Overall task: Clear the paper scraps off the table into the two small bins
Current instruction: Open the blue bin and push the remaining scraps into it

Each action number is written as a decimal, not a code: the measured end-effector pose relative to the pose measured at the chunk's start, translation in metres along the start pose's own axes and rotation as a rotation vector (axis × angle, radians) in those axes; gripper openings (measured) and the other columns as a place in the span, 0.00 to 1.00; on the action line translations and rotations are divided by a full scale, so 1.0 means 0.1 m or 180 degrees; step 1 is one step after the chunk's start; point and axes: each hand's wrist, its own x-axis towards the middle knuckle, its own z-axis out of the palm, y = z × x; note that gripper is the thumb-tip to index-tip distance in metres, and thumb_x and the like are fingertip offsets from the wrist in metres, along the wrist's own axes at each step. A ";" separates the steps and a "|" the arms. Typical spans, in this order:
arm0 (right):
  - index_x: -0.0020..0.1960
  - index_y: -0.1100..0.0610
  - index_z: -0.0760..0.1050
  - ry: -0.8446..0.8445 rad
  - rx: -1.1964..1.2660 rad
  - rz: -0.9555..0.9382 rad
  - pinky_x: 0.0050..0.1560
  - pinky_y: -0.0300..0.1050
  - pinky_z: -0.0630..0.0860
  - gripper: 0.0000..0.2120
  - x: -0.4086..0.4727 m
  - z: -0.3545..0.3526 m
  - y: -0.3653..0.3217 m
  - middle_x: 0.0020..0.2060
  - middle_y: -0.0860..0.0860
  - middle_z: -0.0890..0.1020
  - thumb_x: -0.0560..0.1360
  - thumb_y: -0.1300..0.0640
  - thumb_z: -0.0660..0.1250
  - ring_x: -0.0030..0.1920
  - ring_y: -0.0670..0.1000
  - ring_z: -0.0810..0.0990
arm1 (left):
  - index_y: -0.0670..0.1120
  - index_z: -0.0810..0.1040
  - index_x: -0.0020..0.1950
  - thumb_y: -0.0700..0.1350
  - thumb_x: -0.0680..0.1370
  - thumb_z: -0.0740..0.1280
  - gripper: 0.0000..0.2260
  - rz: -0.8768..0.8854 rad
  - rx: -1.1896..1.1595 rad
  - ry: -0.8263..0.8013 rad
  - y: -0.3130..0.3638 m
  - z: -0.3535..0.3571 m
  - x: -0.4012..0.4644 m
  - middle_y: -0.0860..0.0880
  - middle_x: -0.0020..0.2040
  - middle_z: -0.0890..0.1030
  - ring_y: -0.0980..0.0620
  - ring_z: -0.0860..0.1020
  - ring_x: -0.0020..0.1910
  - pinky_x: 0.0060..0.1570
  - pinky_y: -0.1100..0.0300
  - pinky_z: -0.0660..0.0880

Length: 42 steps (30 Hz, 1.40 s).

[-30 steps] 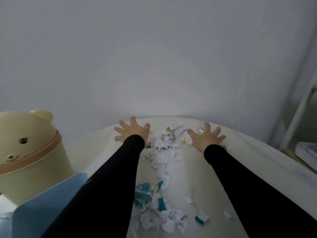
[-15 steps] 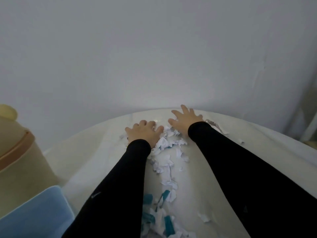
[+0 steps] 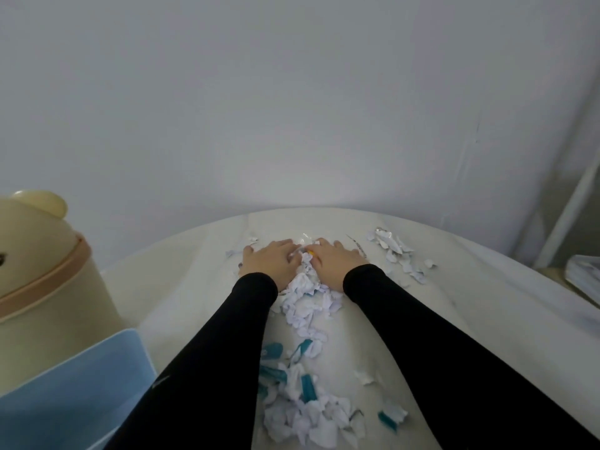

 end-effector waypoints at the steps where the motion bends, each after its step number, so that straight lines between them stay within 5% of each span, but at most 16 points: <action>1: 0.74 0.48 0.60 -0.0038 0.0031 0.0010 0.66 0.60 0.64 0.21 -0.06 0.00 0.00 0.72 0.50 0.63 0.82 0.52 0.46 0.70 0.57 0.62 | 0.59 0.64 0.72 0.55 0.81 0.47 0.19 0.0009 -0.0002 -0.0058 0.02 0.00 -0.05 0.59 0.74 0.63 0.55 0.68 0.69 0.69 0.47 0.52; 8: 0.73 0.46 0.62 -0.0225 0.0106 0.0096 0.67 0.60 0.63 0.20 -0.62 -0.04 -0.06 0.73 0.48 0.63 0.82 0.49 0.48 0.72 0.56 0.61 | 0.58 0.65 0.72 0.54 0.81 0.48 0.19 0.0126 -0.0198 -0.0239 0.17 -0.10 -0.62 0.57 0.73 0.66 0.54 0.69 0.68 0.69 0.48 0.52; 12: 0.53 0.47 0.76 -0.0029 0.0487 0.0173 0.55 0.51 0.72 0.09 -0.89 -0.13 -0.09 0.55 0.48 0.77 0.75 0.51 0.59 0.57 0.56 0.77 | 0.54 0.73 0.57 0.53 0.80 0.52 0.13 0.0179 -0.0458 -0.0287 0.28 -0.20 -0.90 0.53 0.60 0.77 0.48 0.75 0.60 0.59 0.49 0.60; 15: 0.53 0.48 0.78 0.0138 0.0916 0.0174 0.59 0.48 0.73 0.12 -1.07 -0.24 -0.07 0.60 0.47 0.72 0.71 0.54 0.64 0.58 0.51 0.76 | 0.57 0.76 0.54 0.53 0.77 0.58 0.09 0.0376 -0.0655 -0.0076 0.35 -0.25 -1.01 0.57 0.62 0.74 0.52 0.73 0.62 0.57 0.51 0.62; 18: 0.48 0.48 0.77 0.0595 0.1329 -0.0018 0.58 0.41 0.70 0.09 -1.19 -0.35 -0.02 0.60 0.44 0.69 0.69 0.58 0.66 0.60 0.47 0.73 | 0.60 0.75 0.58 0.54 0.71 0.64 0.16 0.0396 -0.1056 0.0095 0.40 -0.27 -1.05 0.59 0.64 0.69 0.56 0.69 0.63 0.59 0.52 0.61; 23: 0.41 0.51 0.76 0.1569 0.1795 0.0002 0.52 0.44 0.68 0.06 -1.21 -0.47 0.22 0.49 0.48 0.75 0.67 0.57 0.72 0.52 0.49 0.74 | 0.57 0.80 0.47 0.61 0.64 0.56 0.19 0.0233 -0.1701 0.0966 0.43 -0.35 -1.02 0.60 0.54 0.76 0.57 0.74 0.54 0.57 0.55 0.61; 26: 0.49 0.52 0.77 0.2114 0.1254 0.0870 0.59 0.50 0.66 0.07 -1.02 -0.43 0.47 0.55 0.51 0.75 0.71 0.52 0.68 0.59 0.55 0.71 | 0.55 0.78 0.53 0.61 0.70 0.57 0.18 -0.0631 -0.1730 0.1344 0.38 -0.36 -0.78 0.54 0.58 0.75 0.51 0.72 0.58 0.57 0.53 0.61; 31: 0.74 0.50 0.58 0.1142 0.0987 0.2027 0.70 0.62 0.54 0.33 -0.71 -0.32 0.86 0.74 0.57 0.54 0.73 0.40 0.63 0.74 0.62 0.50 | 0.51 0.56 0.75 0.58 0.75 0.59 0.30 -0.2107 -0.1232 0.0619 0.01 -0.21 -0.40 0.42 0.77 0.49 0.36 0.50 0.74 0.69 0.42 0.54; 36: 0.77 0.47 0.46 0.0733 0.0834 0.1842 0.72 0.60 0.53 0.38 -0.45 -0.25 1.01 0.77 0.56 0.46 0.74 0.34 0.58 0.76 0.63 0.45 | 0.54 0.49 0.77 0.62 0.77 0.55 0.32 -0.1639 -0.0789 0.0303 -0.14 -0.06 -0.15 0.45 0.78 0.46 0.39 0.48 0.76 0.71 0.40 0.49; 42: 0.76 0.45 0.50 0.0620 0.0597 0.1464 0.71 0.60 0.52 0.34 -0.23 -0.22 1.07 0.77 0.51 0.49 0.75 0.33 0.53 0.76 0.61 0.48 | 0.55 0.49 0.77 0.64 0.78 0.51 0.31 -0.1162 -0.0631 0.0150 -0.22 0.00 0.14 0.47 0.78 0.50 0.46 0.54 0.76 0.69 0.37 0.48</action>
